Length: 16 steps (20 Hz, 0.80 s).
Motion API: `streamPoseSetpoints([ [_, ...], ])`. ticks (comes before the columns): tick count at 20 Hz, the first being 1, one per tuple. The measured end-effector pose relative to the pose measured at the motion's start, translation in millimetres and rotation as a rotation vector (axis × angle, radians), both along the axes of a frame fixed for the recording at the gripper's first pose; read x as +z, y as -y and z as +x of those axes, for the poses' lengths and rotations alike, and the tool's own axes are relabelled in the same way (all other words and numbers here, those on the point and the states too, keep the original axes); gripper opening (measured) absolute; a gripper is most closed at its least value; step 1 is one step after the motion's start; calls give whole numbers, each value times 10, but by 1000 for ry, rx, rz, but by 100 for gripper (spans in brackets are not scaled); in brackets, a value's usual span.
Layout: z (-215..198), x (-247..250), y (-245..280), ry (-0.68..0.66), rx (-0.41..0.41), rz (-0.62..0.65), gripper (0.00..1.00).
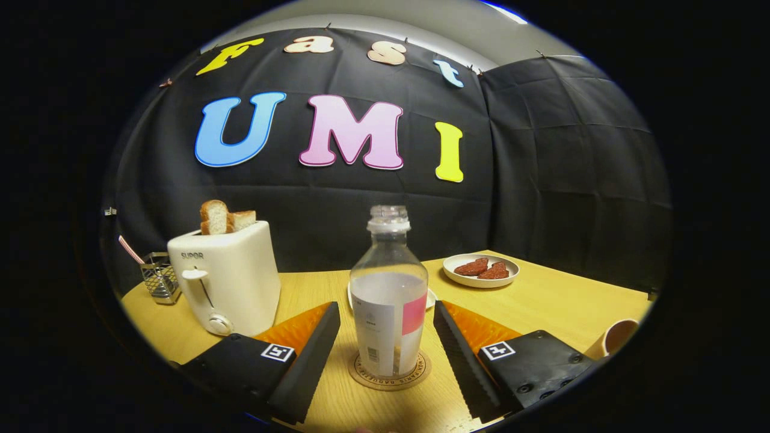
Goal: Take the bottle from table, then pour the juice into the cup, finally place the bottle on the coaster
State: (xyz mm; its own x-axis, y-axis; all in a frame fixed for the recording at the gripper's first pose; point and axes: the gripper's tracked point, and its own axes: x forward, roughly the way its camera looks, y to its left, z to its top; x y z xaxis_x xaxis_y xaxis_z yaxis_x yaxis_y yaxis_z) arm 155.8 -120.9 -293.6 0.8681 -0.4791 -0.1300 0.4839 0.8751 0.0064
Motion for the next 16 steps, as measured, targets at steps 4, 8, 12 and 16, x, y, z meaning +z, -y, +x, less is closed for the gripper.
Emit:
streamPoseSetpoints([
  [4,-281,295,-48,17,15,19,96],
  [8,-628,709,-51,31,18,-8,96],
  [12,-917,1220,-189,49,68,-18,95],
  [16,-1135,1628,-312,67,136,-15,95],
])
